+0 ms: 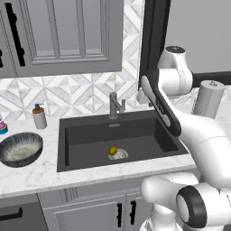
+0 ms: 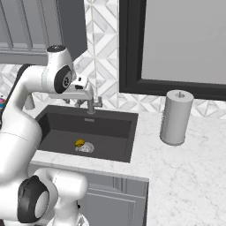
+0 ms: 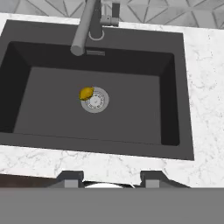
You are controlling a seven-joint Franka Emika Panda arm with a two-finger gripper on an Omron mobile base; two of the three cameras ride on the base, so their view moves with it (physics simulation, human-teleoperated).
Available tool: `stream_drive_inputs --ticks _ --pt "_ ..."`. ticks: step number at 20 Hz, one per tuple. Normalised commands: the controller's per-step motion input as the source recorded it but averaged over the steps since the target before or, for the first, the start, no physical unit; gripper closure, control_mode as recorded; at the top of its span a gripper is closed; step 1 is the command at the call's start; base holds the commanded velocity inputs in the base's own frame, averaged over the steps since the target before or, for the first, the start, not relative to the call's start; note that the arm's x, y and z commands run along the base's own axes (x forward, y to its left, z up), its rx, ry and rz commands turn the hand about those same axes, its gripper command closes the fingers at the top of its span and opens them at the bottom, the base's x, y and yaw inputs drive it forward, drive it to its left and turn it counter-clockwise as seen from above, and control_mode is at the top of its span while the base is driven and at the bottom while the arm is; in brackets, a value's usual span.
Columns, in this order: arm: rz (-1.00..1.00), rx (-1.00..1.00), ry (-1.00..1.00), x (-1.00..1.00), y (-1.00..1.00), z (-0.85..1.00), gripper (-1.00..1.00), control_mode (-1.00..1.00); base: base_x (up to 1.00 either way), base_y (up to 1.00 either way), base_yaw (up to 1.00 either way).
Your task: Pick the lemon from the sink and place it in the bowl. Then pick the bowl and place it in the microwave. Then close the microwave door and press the start button.
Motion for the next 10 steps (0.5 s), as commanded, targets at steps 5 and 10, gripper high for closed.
stream_drive_inputs --ticks 5,10 --pt "0.03 0.00 -0.01 -0.39 0.15 -0.01 -1.00 -1.00 0.00 0.00 0.00" --pt "0.00 0.00 0.00 -0.39 0.58 -0.36 -1.00 -1.00 0.00 0.00 0.00"
